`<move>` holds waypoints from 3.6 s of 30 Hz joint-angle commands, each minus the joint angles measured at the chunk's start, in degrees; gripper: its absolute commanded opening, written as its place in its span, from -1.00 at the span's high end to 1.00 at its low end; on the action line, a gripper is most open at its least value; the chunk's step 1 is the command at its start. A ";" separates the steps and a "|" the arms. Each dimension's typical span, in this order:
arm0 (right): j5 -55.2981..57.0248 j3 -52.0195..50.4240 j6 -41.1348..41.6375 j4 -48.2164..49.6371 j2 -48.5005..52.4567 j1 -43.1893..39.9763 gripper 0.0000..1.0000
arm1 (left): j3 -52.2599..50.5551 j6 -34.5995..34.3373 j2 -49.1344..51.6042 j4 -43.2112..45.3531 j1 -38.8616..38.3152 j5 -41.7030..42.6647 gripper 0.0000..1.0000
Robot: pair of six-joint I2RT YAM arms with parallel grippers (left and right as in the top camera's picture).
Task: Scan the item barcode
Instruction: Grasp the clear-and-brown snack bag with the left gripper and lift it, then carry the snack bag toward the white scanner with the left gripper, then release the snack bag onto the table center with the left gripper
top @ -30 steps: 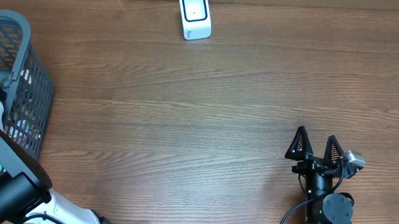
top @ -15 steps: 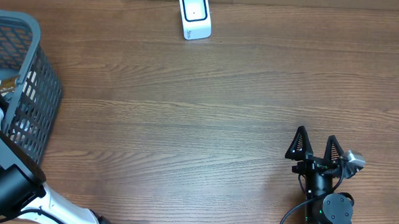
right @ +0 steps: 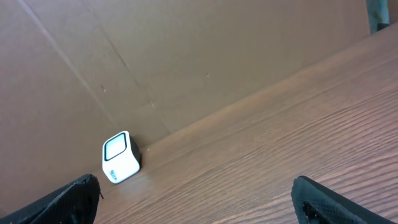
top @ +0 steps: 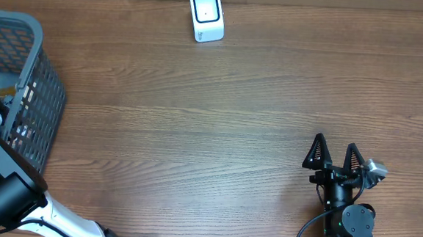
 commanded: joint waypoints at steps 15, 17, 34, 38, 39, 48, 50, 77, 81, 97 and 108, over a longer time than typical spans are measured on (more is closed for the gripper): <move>-0.22 -0.59 -0.26 0.31 -0.57 -0.07 -1.00 | 24.13 -11.34 -14.80 -21.51 0.50 0.33 0.92; -0.22 -0.59 -0.26 0.31 -0.57 -0.07 -1.00 | 26.10 -13.44 -17.84 -22.14 0.37 1.18 0.92; -0.22 -0.59 -0.26 0.31 -0.57 -0.07 -1.00 | 27.12 -15.85 -40.13 -33.48 -30.12 26.12 0.91; -0.22 -0.59 -0.26 0.31 -0.57 -0.07 -1.00 | 23.23 -20.17 -35.85 -36.92 -46.62 15.41 0.92; -0.22 -0.59 -0.26 0.31 -0.57 -0.07 -1.00 | 21.94 -21.70 -34.51 -36.74 -49.81 13.09 0.91; -0.22 -0.59 -0.26 0.28 -0.57 -0.07 -1.00 | 14.12 -42.27 -16.00 -29.42 -67.25 3.32 0.92; -0.22 -0.59 -0.26 0.31 -0.57 -0.07 -1.00 | 14.14 -47.80 -11.56 -28.20 -68.59 3.34 0.92; -0.22 -0.59 -0.26 0.28 -0.57 -0.07 -1.00 | 18.36 -40.79 8.17 -29.20 -73.07 8.02 -0.32; -0.22 -0.59 -0.26 0.31 -0.57 -0.07 -1.00 | 24.44 -37.70 8.17 -34.60 -73.07 7.54 -0.42; -0.22 -0.59 -0.26 0.31 -0.57 -0.07 -1.00 | 47.41 -35.30 -10.91 -53.55 -71.25 -0.87 -0.50; -0.22 -0.59 -0.26 0.31 -0.57 -0.07 -1.00 | 47.41 -31.08 -30.97 -62.36 -59.04 -2.60 -0.71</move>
